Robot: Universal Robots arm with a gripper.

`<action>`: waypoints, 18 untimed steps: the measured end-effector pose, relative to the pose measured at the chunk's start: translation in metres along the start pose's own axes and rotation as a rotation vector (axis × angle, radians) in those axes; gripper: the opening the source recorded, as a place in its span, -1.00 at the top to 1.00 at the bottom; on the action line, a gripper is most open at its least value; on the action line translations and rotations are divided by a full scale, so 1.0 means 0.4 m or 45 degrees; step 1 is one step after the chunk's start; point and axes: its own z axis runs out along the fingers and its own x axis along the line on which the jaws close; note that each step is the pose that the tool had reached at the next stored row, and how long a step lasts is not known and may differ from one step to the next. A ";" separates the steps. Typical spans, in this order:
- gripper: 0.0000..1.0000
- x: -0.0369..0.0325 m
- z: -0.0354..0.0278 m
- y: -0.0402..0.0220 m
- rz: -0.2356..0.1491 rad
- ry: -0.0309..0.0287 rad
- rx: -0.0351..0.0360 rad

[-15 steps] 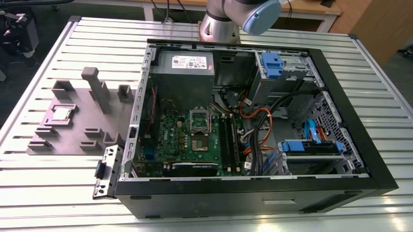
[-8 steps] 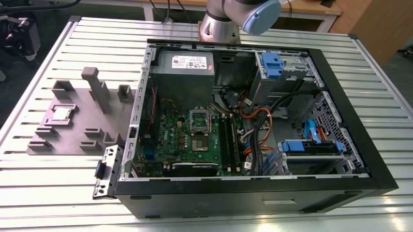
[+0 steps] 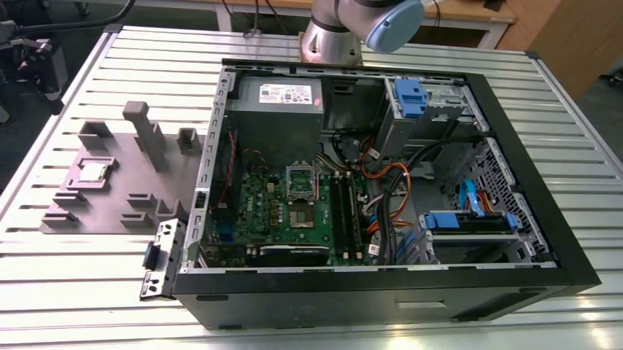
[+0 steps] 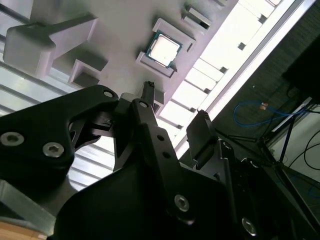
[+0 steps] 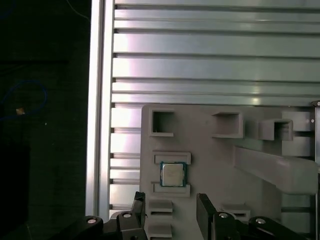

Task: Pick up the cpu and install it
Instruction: 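Pick up the cpu and move it towards the insertion slot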

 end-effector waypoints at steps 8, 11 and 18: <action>-0.21 -0.001 0.036 -0.002 -0.001 0.0002 0.0000; -0.21 -0.002 0.050 -0.002 -0.003 0.0003 -0.0001; -0.21 -0.002 0.066 -0.003 -0.005 0.0016 -0.0001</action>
